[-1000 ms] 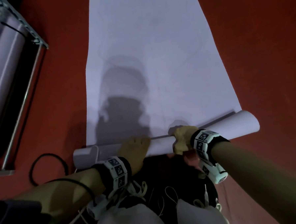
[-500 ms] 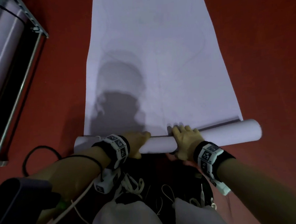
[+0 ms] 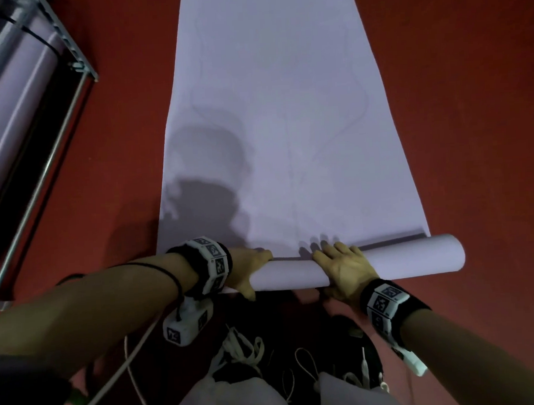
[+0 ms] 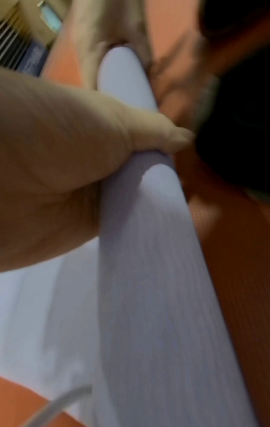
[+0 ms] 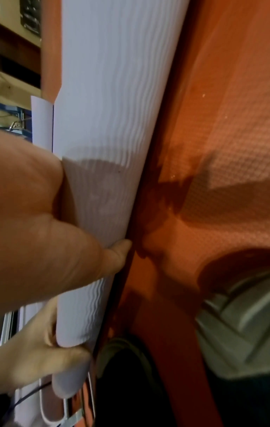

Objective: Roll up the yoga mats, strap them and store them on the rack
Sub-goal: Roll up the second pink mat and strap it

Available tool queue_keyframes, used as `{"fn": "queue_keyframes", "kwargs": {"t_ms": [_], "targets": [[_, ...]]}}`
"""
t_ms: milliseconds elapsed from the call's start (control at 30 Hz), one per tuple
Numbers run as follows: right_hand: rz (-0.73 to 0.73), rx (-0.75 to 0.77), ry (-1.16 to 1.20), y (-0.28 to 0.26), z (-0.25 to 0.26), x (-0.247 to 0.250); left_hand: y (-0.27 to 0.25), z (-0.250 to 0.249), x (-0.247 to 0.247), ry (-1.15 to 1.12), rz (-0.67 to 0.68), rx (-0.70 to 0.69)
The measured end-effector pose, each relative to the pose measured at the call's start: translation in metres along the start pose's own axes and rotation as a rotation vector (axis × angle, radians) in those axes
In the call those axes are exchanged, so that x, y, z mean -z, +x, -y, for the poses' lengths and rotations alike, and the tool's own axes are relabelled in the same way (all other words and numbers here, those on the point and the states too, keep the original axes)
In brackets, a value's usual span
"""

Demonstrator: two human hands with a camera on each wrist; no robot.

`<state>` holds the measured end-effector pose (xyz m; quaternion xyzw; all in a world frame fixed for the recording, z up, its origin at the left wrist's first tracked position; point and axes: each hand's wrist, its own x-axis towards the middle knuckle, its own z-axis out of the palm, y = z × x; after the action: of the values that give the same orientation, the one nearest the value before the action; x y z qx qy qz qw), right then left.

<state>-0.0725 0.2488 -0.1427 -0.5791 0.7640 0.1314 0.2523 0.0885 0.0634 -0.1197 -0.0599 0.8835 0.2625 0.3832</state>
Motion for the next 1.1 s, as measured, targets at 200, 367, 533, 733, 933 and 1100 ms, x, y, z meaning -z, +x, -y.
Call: {"fn": "queue_keyframes", "kwargs": {"t_ms": [200,367,533,733,933,1100], "targets": [[-0.006,-0.005,0.019,-0.01,-0.004,-0.006,-0.004,0.003,0.006,-0.048,0.062,0.013],[-0.042,0.003,0.01,-0.009,-0.005,-0.006,-0.029,0.029,-0.004,0.039,0.08,0.133],[-0.076,0.002,0.014,-0.007,-0.001,-0.008,-0.093,0.093,-0.016,0.071,0.201,0.464],[-0.071,0.015,-0.015,-0.003,-0.001,-0.007,-0.101,0.106,-0.026,0.213,-0.022,0.436],[-0.096,0.028,-0.024,0.004,-0.002,0.006,-0.033,0.029,-0.023,0.131,-0.158,0.144],[0.094,-0.031,0.044,0.025,0.001,0.021,-0.011,0.005,-0.045,0.192,-0.262,0.314]]}}
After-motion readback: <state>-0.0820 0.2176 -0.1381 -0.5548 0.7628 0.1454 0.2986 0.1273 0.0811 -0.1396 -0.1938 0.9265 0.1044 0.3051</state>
